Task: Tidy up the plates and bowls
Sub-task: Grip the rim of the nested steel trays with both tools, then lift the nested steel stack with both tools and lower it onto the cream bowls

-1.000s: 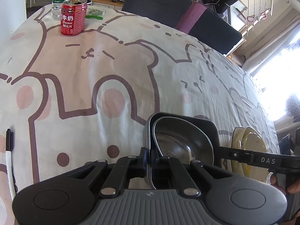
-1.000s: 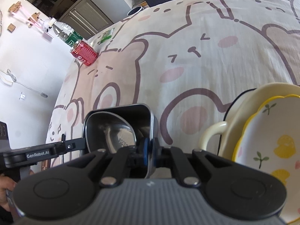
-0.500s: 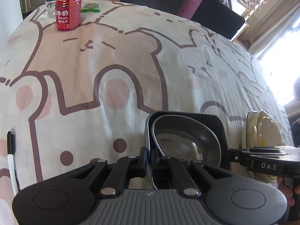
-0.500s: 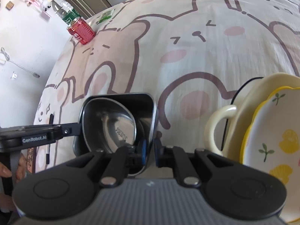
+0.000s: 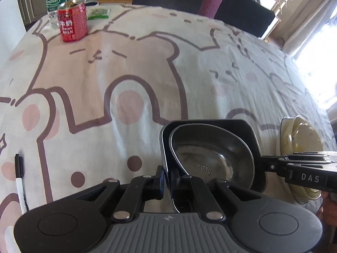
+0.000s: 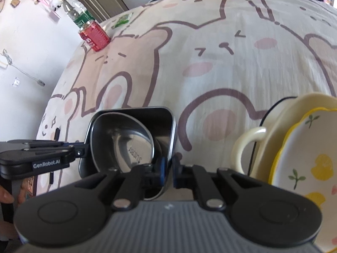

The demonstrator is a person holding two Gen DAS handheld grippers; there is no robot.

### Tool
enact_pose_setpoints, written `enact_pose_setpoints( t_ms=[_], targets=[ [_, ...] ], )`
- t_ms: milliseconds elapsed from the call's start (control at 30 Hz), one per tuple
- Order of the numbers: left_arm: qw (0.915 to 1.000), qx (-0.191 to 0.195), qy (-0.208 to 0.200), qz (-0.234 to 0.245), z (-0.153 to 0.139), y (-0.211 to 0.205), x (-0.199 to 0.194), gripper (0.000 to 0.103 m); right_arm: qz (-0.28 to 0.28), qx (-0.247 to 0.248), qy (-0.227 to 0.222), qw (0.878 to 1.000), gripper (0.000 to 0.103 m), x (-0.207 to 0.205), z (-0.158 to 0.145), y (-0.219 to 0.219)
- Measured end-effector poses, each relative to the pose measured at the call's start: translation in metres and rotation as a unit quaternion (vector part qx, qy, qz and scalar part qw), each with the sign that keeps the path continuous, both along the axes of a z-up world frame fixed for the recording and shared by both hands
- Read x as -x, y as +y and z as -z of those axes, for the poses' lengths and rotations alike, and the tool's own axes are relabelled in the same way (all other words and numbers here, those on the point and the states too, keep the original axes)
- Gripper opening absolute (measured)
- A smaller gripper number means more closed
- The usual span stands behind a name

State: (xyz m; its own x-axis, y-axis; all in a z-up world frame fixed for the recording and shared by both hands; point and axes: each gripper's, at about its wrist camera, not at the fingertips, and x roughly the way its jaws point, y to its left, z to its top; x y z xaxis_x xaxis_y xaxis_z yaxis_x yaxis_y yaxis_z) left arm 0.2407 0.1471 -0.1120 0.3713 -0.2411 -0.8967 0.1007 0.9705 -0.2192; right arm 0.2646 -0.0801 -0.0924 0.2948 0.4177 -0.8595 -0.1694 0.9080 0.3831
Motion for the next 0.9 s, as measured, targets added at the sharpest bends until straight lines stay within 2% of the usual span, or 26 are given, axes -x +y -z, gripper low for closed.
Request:
enact_pose_setpoints(
  t_ms=[200,433,667,900],
  targets=[
    [0.9988,0.019,-0.043,-0.016,-0.028,0.001,0.003,0.007,0.01,-0.019,-0.028,0.999,0.008,0.002,-0.019,-0.009],
    [0.9949,0.04,-0.091,-0.017,-0.059,-0.012,0.009,0.007,0.017,-0.034,-0.08,0.996,0.008,0.01,-0.048,-0.028],
    [0.989,0.06,-0.135,0.003,-0.087,-0.043,0.018,0.007,0.036,-0.034,-0.134,0.99,0.008,0.021,-0.077,-0.057],
    [0.983,0.082,-0.159,0.041,-0.104,-0.091,0.018,0.007,0.073,-0.03,-0.181,0.98,0.007,0.038,-0.105,-0.104]
  ],
)
